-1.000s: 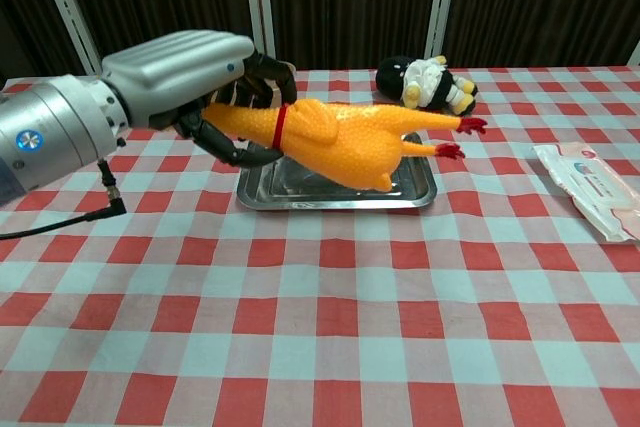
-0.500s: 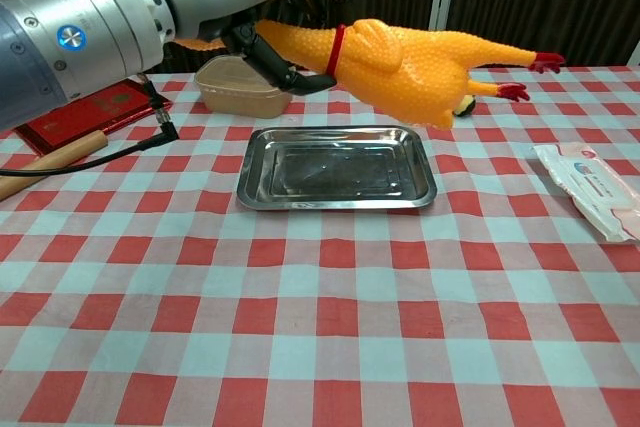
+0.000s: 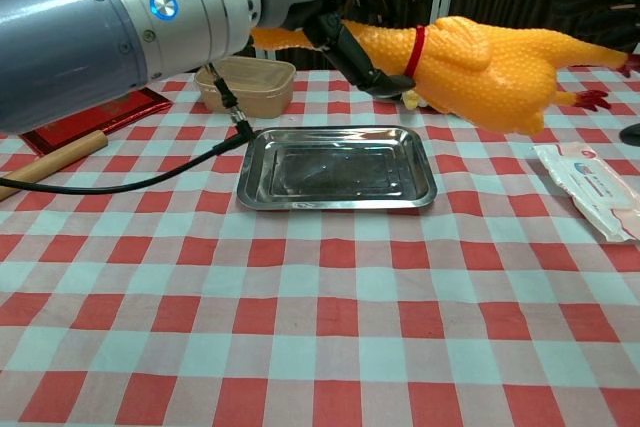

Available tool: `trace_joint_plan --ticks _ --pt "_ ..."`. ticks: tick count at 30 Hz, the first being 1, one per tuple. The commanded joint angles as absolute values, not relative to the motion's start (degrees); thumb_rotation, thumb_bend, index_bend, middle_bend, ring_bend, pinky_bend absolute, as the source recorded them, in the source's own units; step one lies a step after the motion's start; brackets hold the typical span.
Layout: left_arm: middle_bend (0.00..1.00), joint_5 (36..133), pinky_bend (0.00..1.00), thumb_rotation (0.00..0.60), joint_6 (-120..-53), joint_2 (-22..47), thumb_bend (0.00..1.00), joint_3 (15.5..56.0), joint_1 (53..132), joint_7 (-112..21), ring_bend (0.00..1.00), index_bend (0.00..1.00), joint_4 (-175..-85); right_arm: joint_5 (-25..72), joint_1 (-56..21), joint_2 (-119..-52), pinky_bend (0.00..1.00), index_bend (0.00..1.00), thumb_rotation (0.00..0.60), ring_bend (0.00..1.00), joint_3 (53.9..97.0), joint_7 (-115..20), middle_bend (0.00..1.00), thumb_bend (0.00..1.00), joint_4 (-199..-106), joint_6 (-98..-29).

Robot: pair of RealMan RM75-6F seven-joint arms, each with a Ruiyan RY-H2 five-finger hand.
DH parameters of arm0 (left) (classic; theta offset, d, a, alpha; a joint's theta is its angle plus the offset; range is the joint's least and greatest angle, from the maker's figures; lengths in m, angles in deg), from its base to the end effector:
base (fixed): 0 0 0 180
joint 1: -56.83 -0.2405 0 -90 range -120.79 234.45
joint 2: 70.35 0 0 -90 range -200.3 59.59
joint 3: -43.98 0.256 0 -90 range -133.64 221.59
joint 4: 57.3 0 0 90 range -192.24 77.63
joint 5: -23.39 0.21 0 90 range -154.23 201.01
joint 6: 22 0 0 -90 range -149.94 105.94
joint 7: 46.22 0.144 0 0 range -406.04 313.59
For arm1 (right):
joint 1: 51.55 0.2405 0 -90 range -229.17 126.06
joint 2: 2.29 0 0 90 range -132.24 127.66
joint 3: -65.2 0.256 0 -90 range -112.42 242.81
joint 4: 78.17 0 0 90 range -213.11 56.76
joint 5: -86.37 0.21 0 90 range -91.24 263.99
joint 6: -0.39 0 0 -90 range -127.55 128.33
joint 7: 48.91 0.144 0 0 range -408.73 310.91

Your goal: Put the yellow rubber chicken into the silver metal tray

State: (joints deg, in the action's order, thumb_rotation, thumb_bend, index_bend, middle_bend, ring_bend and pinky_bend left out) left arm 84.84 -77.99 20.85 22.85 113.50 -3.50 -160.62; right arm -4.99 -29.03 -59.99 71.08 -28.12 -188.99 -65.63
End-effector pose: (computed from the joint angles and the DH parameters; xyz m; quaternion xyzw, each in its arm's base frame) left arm 0.0392 0.3125 -0.0028 -0.7899 -0.2094 -0.4786 0.3211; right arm -0.1792 -0.2437 0.1260 0.6387 -0.5029 0.5054 0.2892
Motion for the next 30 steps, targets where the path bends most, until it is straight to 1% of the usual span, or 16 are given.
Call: trace_joint_plan --ticks 1,7,12,30 --pt "0.65 78.0 0.59 0.600 -79.3 23.2 0.58 22.0 116.9 1.5 0.57 0.64 -163.1 -3.9 -28.2 -60.7 0.04 0.00 0.600 0.00 71.6 -28.8 0.00 0.24 -189.0 -64.8" --pt "0.66 72.8 0.59 0.600 -80.9 24.5 0.58 21.5 119.7 3.5 0.57 0.64 -164.0 -1.9 -27.0 -61.4 0.04 0.00 0.600 0.00 71.9 -30.7 0.00 0.24 -188.7 -63.1" --pt "0.66 70.5 0.59 0.600 -82.8 25.9 0.58 21.5 122.2 4.9 0.57 0.64 -164.1 0.5 -26.0 -62.3 0.04 0.00 0.600 0.00 71.9 -33.3 0.00 0.24 -189.2 -61.3" --pt "0.66 68.5 0.60 0.600 -85.8 25.9 0.58 23.0 125.1 5.0 0.57 0.64 -165.0 4.4 -24.5 -62.2 0.04 0.00 0.600 0.01 72.0 -34.4 0.00 0.24 -188.9 -58.6"
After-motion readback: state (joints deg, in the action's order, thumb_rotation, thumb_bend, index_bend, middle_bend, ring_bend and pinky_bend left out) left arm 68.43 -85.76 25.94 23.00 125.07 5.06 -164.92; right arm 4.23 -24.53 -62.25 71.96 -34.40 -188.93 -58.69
